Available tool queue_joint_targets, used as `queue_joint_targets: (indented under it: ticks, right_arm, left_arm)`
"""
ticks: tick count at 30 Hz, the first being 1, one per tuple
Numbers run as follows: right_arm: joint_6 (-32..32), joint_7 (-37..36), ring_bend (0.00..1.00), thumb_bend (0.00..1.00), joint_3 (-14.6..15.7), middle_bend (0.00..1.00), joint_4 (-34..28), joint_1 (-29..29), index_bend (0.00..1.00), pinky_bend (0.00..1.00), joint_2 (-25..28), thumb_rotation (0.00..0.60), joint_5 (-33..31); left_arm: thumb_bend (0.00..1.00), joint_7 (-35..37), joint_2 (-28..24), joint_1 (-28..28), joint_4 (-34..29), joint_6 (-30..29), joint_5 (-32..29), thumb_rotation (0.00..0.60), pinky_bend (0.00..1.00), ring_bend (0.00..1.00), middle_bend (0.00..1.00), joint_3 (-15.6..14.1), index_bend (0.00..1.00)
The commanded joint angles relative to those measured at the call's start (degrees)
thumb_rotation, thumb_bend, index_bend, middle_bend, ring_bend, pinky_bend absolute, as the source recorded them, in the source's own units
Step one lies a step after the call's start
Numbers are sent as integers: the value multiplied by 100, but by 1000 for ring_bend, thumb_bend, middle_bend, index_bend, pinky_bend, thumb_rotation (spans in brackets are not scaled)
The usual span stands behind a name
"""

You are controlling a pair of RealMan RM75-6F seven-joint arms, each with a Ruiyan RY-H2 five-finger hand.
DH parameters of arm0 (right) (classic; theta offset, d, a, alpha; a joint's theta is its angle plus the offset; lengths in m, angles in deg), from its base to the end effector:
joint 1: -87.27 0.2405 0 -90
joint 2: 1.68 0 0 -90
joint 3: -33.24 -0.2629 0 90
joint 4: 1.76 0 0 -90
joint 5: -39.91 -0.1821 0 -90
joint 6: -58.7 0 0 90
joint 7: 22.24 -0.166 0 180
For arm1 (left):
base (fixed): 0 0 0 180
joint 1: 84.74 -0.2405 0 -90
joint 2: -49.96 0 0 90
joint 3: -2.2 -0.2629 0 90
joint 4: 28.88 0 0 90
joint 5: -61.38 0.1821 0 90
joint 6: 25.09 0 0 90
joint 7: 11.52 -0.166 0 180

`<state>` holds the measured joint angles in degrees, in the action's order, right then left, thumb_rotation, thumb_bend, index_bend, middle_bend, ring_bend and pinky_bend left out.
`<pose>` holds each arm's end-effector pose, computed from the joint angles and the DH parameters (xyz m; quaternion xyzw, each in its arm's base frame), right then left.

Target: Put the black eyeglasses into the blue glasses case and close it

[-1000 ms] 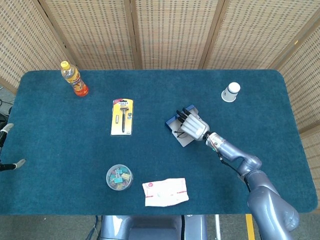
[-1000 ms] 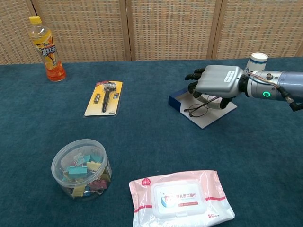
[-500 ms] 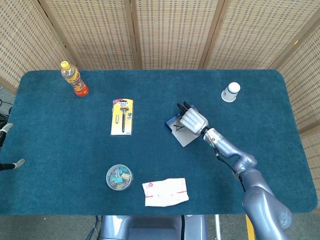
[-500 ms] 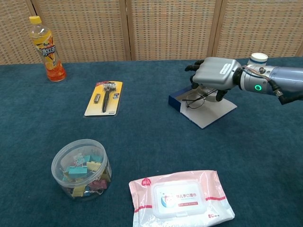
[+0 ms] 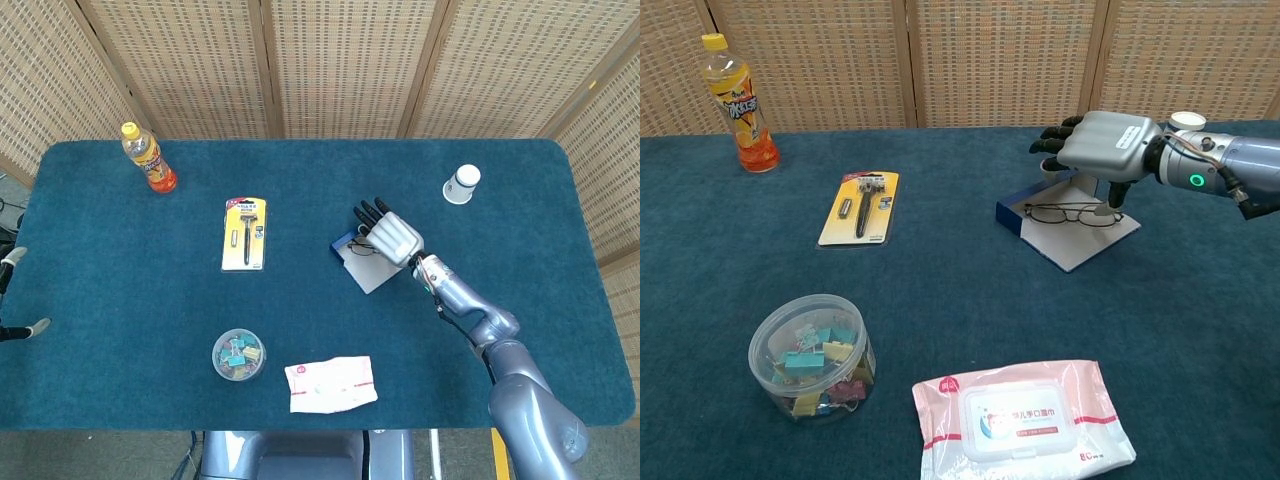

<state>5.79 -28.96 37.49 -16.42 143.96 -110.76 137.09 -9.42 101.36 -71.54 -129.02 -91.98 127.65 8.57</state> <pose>-0.1545 -0.4619 -0.0249 0.8580 -0.0119 0.2449 0.4513 -0.3188 0.2464 0.2298 -0.5576 -0.4856 -0.3080 0.5987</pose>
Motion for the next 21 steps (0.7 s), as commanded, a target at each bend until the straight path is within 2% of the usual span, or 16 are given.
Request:
queue_joint_targets:
  ticks: [1, 2, 4, 6, 8, 10, 14, 17, 21]
  right_arm:
    - [-46, -230, 27, 470, -106, 56, -134, 60, 264, 133, 43, 600, -102]
    - [-50, -345, 27, 586, -148, 56, -206, 97, 264, 133, 68, 600, -139]
    - [-77, -514, 26, 893, -202, 61, -331, 173, 264, 133, 128, 600, -177]
    - [-77, -665, 22, 994, -262, 74, -489, 271, 264, 133, 211, 600, -216]
    - [-1, -803, 18, 1000, -361, 92, -685, 376, 264, 133, 298, 600, -302]
    - [504, -1044, 18, 1000, -762, 107, -1026, 616, 266, 133, 363, 600, -722]
    - [1352, -484, 19, 1000, -1181, 139, -1275, 832, 296, 133, 332, 600, -1290]
    - [1724, -123, 34, 1000, -1364, 160, -1261, 881, 316, 133, 184, 600, -1598]
    - [2068, 190, 53, 1000, -1452, 171, -1123, 935, 320, 133, 7, 600, -1810]
  left_arm:
    - [0, -3, 0, 3, -3, 3, -2, 600, 0, 0, 0, 0, 0]
    - [0, -2, 0, 4, -2, 4, -7, 600, 0, 0, 0, 2, 0]
    - [0, -3, 1, 5, 0, 5, -25, 600, 0, 0, 0, 7, 0]
    - [0, 1, 0, 9, 4, 16, -51, 600, 0, 0, 0, 14, 0]
    - [0, 2, -2, 14, 7, 31, -74, 600, 0, 0, 0, 18, 0]
    - [0, 10, -3, 27, 16, 65, -87, 600, 0, 0, 0, 18, 0]
    - [0, 26, -4, 36, 29, 88, -79, 600, 0, 0, 0, 15, 0]
    - [0, 45, -4, 34, 42, 90, -90, 600, 0, 0, 0, 19, 0]
    - [0, 39, 0, 43, 57, 111, -127, 600, 0, 0, 0, 24, 0]
